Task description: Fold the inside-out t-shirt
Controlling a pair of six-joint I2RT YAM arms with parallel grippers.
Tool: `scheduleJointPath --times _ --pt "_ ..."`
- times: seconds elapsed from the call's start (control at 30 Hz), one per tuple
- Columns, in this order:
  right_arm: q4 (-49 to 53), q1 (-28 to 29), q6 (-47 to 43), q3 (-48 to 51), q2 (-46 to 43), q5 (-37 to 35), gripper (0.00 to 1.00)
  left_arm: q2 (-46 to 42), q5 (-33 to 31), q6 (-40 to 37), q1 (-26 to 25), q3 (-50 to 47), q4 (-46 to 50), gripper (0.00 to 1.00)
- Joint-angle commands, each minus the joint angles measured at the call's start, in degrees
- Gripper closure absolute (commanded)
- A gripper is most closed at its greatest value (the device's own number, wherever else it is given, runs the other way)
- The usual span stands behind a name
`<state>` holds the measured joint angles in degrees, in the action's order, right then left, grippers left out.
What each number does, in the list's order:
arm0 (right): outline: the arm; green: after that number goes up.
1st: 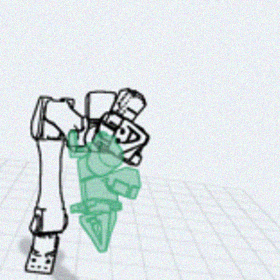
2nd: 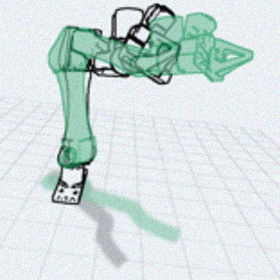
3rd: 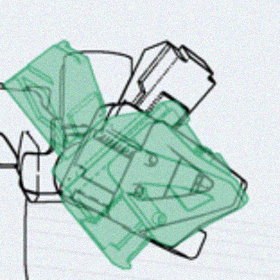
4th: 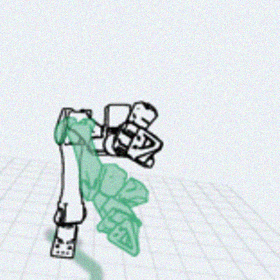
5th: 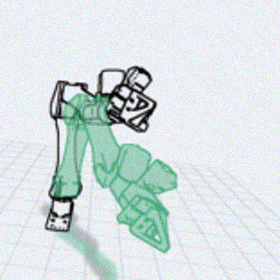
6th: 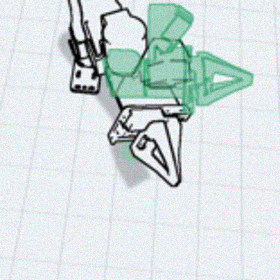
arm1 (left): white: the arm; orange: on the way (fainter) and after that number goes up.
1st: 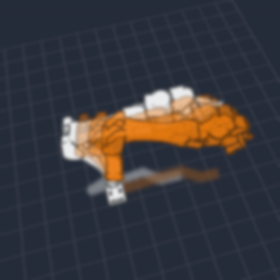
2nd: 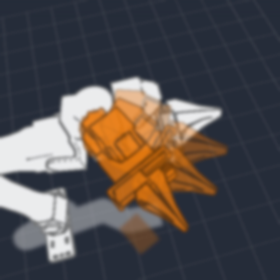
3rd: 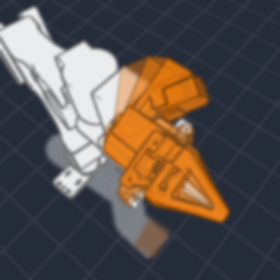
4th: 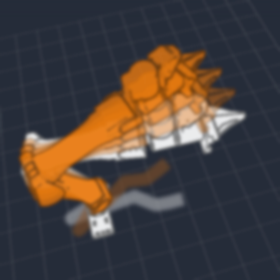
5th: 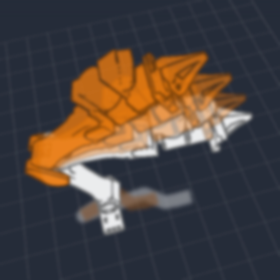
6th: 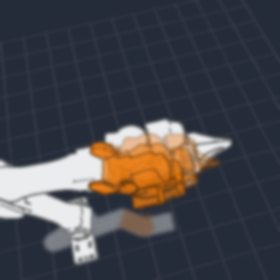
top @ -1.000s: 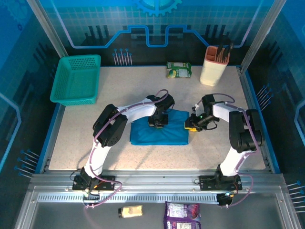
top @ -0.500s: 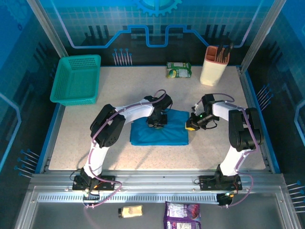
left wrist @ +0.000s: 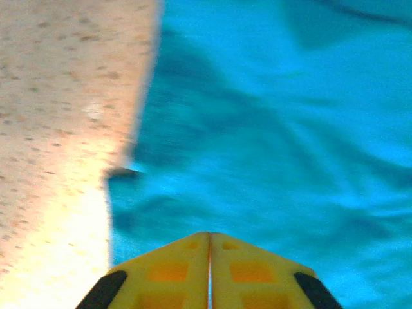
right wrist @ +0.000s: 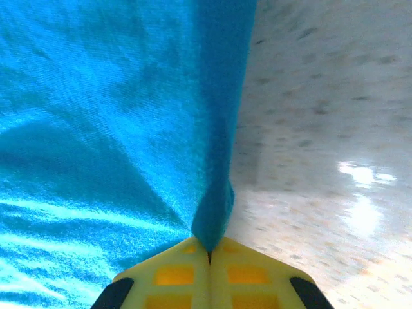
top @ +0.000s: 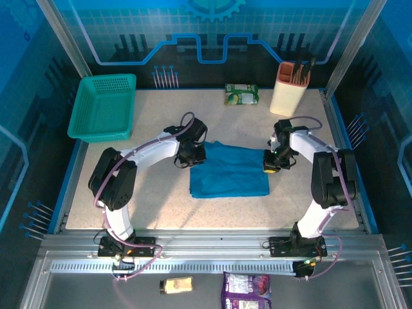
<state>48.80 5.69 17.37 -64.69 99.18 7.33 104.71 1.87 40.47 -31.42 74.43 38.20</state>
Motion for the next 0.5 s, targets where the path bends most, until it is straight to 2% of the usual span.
scheduleJointPath --times 0.0,0.2,0.47 --pt "7.1 1.8 -1.0 -4.2 -1.6 -10.2 1.00 1.8 5.6 0.6 0.6 -3.3 -3.8 0.95" --pt "13.4 7.0 0.1 -11.9 -0.8 -15.3 1.00 5.4 8.9 2.3 0.4 -4.9 -8.2 1.00" --pt "17.7 16.5 3.7 -18.8 0.6 -12.8 1.00 7.7 10.6 2.7 0.1 -6.8 -10.8 1.00"
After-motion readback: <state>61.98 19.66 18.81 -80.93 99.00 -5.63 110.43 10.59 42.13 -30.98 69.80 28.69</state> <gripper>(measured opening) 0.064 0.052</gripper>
